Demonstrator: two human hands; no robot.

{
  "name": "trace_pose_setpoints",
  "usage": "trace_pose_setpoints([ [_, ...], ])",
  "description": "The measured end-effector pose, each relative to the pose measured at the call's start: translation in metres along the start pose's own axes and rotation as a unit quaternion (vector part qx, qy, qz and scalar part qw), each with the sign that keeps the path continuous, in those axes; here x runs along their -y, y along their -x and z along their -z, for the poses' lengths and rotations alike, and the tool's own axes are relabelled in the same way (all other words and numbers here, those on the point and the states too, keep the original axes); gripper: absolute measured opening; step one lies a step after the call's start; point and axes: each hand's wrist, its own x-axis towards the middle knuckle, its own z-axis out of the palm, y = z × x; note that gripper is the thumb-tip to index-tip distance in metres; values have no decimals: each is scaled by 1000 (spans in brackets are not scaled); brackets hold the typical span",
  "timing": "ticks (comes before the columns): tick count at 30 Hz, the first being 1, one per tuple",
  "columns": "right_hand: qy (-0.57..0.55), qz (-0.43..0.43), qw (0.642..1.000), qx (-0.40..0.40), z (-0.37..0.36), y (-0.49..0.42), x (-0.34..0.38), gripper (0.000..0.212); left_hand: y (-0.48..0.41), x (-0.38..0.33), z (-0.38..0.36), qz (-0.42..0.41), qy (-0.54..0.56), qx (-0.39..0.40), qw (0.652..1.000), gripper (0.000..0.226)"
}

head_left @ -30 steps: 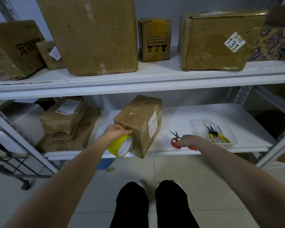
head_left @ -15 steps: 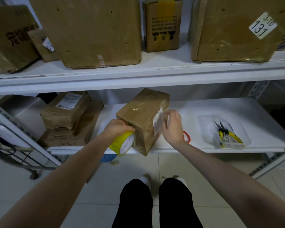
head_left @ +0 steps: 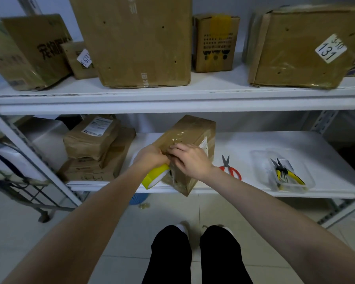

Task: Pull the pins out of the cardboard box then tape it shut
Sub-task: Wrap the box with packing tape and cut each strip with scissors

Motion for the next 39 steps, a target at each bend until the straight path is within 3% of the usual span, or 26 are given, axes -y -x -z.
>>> trace_pose_setpoints([
  [3, 1, -14, 999, 37, 5, -3, 3, 46, 2, -1, -2, -2, -14, -29, 999, 19],
  [8, -8, -20, 997, 71, 10, -7, 10, 35, 6, 6, -10, 10, 0, -61, 998, 16],
  [17, -2, -3, 996, 87, 11, -11, 8, 25, 5, 14, -19, 41, 117, -33, 992, 8],
  [19, -8, -1, 996, 84, 9, -9, 7, 28, -1, 17, -20, 49, 151, 0, 987, 19],
  [22, -24, -16, 997, 66, 7, -2, -1, 40, 2, 21, -22, 44, 288, 62, 955, 15],
  [29, 0, -26, 1000, -5, 3, 13, -19, 25, 13, 33, -47, 31, 512, 151, 845, 11],
  [33, -51, -63, 996, 35, 6, 7, -14, 28, 11, 33, -60, 48, 471, 106, 875, 16],
  [37, -64, -79, 992, 68, 9, 3, -13, 32, 12, 30, -69, 71, 363, 72, 926, 48],
  [39, -91, -96, 988, 78, 10, 4, -17, 33, 15, 26, -71, 49, 356, 67, 931, 45],
])
